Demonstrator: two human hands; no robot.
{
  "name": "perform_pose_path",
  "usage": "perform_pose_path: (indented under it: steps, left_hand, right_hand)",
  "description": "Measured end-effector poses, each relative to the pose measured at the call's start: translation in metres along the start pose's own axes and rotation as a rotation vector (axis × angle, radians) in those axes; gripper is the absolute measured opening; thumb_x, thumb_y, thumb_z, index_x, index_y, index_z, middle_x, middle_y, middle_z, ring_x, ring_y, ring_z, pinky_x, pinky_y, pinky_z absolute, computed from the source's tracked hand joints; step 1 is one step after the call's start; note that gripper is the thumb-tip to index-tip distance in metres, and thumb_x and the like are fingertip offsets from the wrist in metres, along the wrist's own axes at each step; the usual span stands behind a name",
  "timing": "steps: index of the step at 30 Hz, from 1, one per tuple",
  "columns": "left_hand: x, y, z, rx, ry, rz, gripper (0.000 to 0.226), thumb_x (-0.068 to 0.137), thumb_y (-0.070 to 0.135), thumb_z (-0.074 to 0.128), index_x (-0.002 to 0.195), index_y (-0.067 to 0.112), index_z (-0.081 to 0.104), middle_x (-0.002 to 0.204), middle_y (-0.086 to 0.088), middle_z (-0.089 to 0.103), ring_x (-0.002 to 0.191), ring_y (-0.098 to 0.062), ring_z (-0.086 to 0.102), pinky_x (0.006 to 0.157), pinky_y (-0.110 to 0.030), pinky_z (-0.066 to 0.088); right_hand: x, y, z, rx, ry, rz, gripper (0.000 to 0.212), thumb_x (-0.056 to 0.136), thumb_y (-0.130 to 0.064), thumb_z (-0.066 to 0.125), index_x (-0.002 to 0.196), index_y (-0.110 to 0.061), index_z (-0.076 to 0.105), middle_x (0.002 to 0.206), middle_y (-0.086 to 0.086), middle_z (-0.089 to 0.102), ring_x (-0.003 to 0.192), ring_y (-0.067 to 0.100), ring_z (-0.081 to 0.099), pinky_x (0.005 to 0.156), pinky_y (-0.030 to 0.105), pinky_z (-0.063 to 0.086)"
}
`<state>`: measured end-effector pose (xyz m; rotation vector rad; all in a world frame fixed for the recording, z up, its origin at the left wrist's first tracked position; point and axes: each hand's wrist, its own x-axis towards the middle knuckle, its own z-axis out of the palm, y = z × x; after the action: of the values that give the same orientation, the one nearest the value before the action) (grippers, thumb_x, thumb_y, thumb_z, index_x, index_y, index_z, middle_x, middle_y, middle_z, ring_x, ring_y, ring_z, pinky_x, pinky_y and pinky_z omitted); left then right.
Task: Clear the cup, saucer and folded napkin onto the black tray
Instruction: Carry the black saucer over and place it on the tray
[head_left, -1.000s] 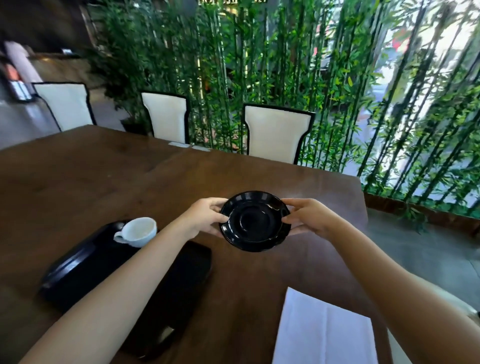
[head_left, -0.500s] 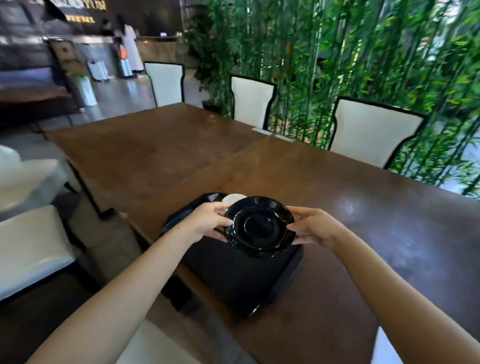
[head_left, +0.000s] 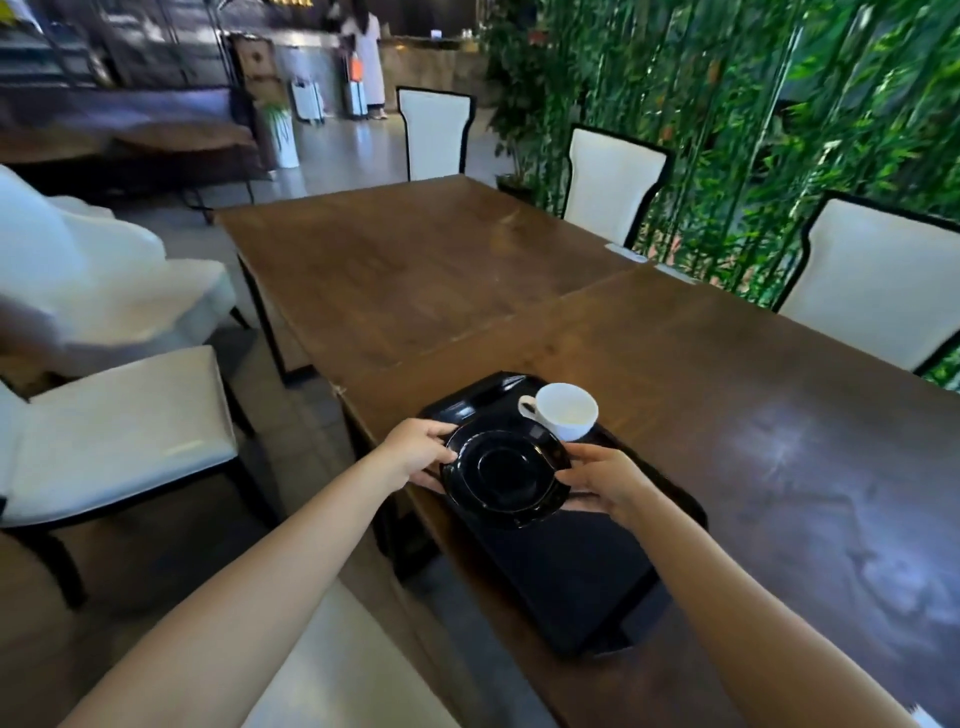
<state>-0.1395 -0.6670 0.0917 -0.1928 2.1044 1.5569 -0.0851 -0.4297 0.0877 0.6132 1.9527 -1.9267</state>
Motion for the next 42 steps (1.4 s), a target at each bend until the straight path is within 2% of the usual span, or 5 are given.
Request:
perform_pose_path:
  steps: [6, 11, 17, 27, 42]
  left_hand:
    - [0.042, -0.009, -0.004, 0.073, 0.07, -0.066, 0.054, 0.086, -0.006, 0.059, 0.134, 0.014, 0.05, 0.135, -0.014, 0.05, 0.095, -0.027, 0.062, 0.045, -0.03, 0.057]
    - [0.078, -0.019, 0.008, 0.121, 0.122, -0.114, 0.057, 0.087, -0.006, 0.059, 0.138, 0.016, 0.046, 0.143, -0.017, 0.043, 0.115, -0.036, 0.056, 0.047, -0.031, 0.059]
    - [0.107, -0.027, 0.023, 0.215, 0.132, -0.137, 0.057, 0.088, -0.005, 0.058, 0.139, 0.017, 0.045, 0.14, -0.017, 0.045, 0.111, -0.033, 0.059, 0.061, -0.036, 0.06]
    - [0.13, -0.032, 0.026, 0.367, 0.111, -0.128, 0.054, 0.087, -0.002, 0.059, 0.136, 0.02, 0.049, 0.131, -0.012, 0.055, 0.076, -0.02, 0.066, 0.053, -0.028, 0.059]
    - [0.121, -0.023, 0.021, 0.45, 0.051, -0.145, 0.058, 0.088, 0.005, 0.06, 0.141, 0.012, 0.039, 0.139, -0.013, 0.048, 0.101, -0.029, 0.064, 0.074, -0.035, 0.06]
  right_hand:
    - [0.051, 0.007, 0.008, 0.021, 0.021, 0.073, 0.037, 0.084, 0.013, 0.053, 0.112, -0.01, 0.064, 0.098, 0.011, 0.07, 0.081, 0.024, 0.07, 0.057, 0.035, 0.06]
    - [0.085, 0.015, 0.004, 0.045, 0.027, 0.119, 0.038, 0.085, 0.013, 0.053, 0.114, -0.01, 0.063, 0.101, 0.013, 0.07, 0.088, 0.028, 0.068, 0.07, 0.042, 0.058]
    - [0.11, 0.026, -0.004, 0.06, 0.042, 0.198, 0.04, 0.086, 0.014, 0.049, 0.115, -0.011, 0.063, 0.109, 0.014, 0.068, 0.097, 0.029, 0.067, 0.074, 0.043, 0.057]
    - [0.122, 0.031, -0.007, 0.107, 0.025, 0.268, 0.046, 0.087, 0.015, 0.046, 0.122, -0.012, 0.058, 0.109, 0.013, 0.065, 0.095, 0.028, 0.065, 0.061, 0.037, 0.058]
    - [0.122, 0.029, -0.002, -0.154, 0.019, 0.213, 0.058, 0.085, 0.011, 0.052, 0.136, -0.013, 0.044, 0.118, 0.011, 0.059, 0.104, 0.029, 0.062, 0.079, 0.039, 0.058]
